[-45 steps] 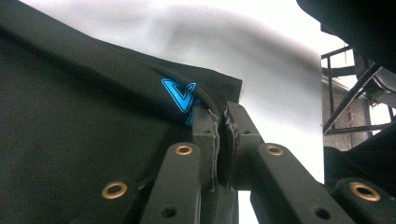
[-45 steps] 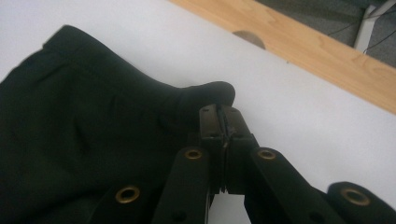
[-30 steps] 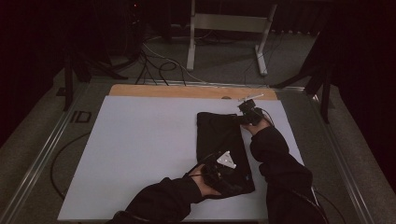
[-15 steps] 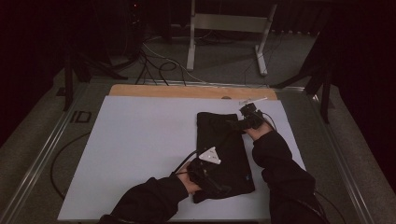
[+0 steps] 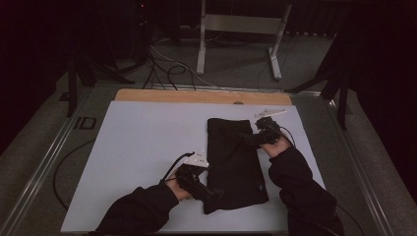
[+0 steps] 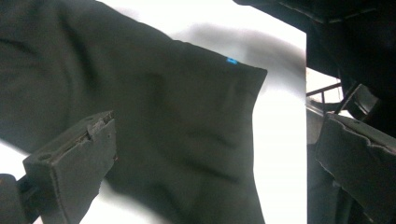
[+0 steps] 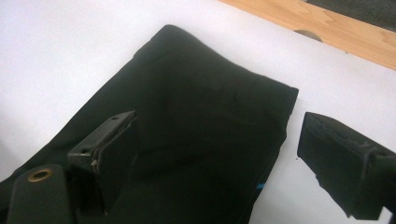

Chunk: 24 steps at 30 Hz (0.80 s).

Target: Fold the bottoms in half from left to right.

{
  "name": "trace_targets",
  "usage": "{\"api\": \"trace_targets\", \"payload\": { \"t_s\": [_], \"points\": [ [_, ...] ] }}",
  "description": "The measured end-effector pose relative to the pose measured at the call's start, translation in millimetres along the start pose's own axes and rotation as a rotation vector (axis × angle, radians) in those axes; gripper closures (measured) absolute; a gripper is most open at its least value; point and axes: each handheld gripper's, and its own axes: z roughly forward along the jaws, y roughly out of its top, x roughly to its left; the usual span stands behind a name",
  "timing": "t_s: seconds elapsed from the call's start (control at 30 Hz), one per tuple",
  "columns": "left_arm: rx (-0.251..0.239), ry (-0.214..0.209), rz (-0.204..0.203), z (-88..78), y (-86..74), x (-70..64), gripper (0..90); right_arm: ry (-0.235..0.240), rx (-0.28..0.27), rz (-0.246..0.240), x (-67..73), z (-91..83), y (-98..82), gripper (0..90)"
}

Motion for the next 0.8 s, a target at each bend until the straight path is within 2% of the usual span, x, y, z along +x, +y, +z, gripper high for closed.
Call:
{"api": "trace_targets", "payload": {
  "t_s": [0.23,0.47,0.63,0.8],
  "points": [
    [-0.019,0.024,-0.026,-14.0,-11.8,4.8,0.0,0.014,-0.023,-0.021,11.0,-16.1,-11.6,10.6],
    [-0.037,0.037,-0.023,-24.0,-19.7,6.0,0.0,0.024,-0.043,-0.034,19.7,-30.5,-25.4,10.4],
    [-0.049,0.047,-0.026,-28.2,-25.7,6.7,0.0,0.049,-0.059,-0.024,25.3,-42.4,-37.2,10.4],
    [-0.075,0.045,-0.032,-34.7,-31.5,4.6,0.0,0.043,-0.062,-0.038,33.0,-53.1,-48.6,10.4]
  ]
}}
